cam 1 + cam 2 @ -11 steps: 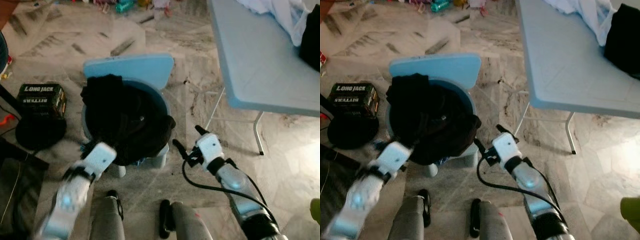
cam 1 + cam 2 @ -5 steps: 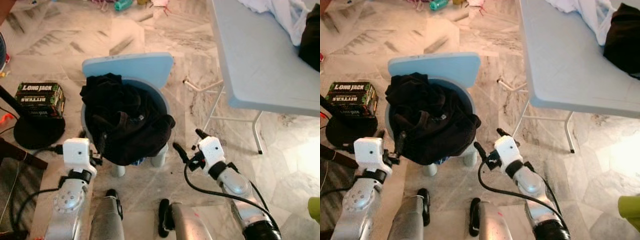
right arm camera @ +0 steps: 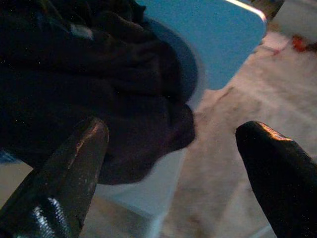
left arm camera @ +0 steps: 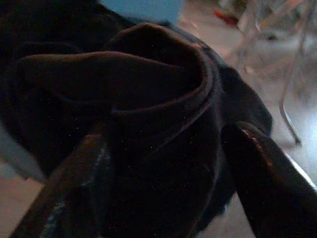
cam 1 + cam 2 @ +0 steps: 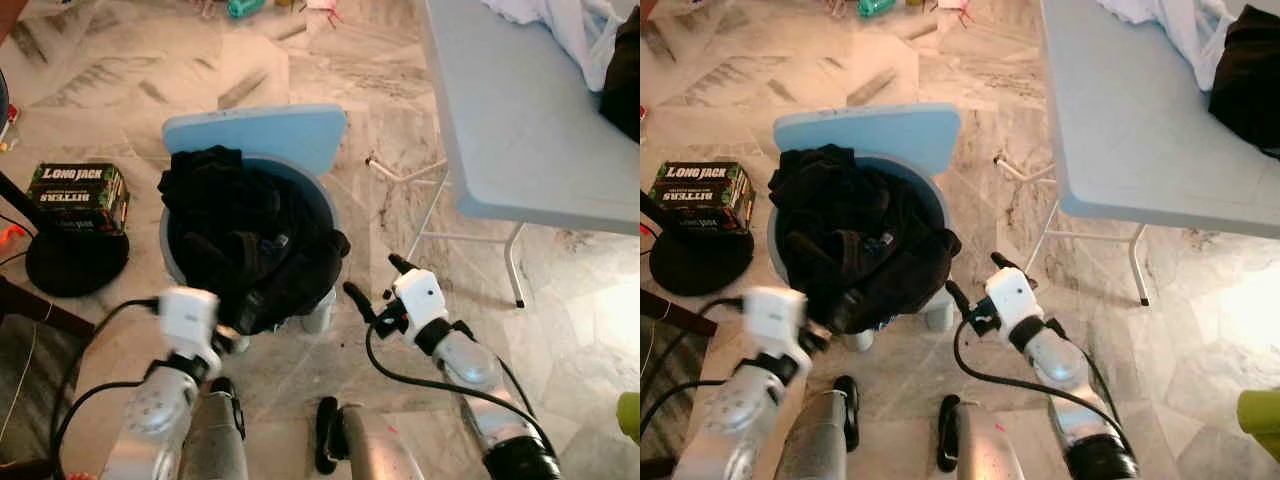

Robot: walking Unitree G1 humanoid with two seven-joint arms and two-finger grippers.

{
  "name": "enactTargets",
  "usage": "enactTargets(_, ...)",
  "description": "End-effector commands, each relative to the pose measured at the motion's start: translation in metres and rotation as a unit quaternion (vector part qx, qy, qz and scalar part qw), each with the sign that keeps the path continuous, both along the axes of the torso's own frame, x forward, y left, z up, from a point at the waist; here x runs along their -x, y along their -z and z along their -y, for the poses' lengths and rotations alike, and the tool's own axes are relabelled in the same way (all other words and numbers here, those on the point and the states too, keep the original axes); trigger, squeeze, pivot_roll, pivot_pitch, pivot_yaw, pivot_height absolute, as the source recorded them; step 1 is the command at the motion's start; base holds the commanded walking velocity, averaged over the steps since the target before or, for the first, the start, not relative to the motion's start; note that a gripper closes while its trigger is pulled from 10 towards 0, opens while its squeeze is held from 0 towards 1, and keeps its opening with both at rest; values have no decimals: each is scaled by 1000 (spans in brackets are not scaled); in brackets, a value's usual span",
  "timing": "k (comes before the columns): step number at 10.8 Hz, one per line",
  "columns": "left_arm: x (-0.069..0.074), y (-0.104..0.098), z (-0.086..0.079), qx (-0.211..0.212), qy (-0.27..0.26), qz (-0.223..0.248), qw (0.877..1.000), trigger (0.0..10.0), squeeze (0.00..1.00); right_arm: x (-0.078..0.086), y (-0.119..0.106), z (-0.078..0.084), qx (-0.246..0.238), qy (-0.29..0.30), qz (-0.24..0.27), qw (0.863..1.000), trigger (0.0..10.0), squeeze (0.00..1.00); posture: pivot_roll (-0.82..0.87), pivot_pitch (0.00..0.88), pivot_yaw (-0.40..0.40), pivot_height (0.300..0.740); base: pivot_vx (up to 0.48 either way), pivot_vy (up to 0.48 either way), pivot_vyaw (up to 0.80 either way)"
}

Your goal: Hang hanger

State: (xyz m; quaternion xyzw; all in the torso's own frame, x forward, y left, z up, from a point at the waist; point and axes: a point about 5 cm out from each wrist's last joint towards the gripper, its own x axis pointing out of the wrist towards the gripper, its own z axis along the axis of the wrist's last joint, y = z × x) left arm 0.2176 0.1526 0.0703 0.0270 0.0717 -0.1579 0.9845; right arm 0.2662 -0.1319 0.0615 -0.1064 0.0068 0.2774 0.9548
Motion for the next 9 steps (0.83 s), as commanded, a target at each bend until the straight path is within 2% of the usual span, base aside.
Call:
enactTargets(1, 3, 5, 3, -12, 8, -14, 1000, 10000, 953, 4, 3, 4, -14, -3, -22, 1000, 10000, 1000, 90, 262, -128, 740, 0, 0, 0)
enactTargets(2, 2, 4, 2, -1, 3, -5, 1000, 10000, 27, 8, 4, 8, -9, -24, -36, 999, 10000, 1000, 85, 261, -124, 740, 0, 0, 0)
enactTargets(4, -2, 4, -5, -40, -43, 14, 998, 10000, 0, 5, 7, 18, 4, -1, -38, 999, 10000, 1000, 78, 256, -123, 740, 0, 0, 0)
enactTargets(6, -6, -1, -4, -61, -67, 43, 995, 10000, 0, 6, 6, 16, -15, 23, -39, 999, 10000, 1000, 84, 249, -121, 740, 0, 0, 0)
enactTargets(9, -8, -1, -6, -72, -71, 49, 994, 10000, 0, 5, 6, 13, -22, 38, -33, 998, 10000, 1000, 85, 239, -116, 740, -266, 0, 0)
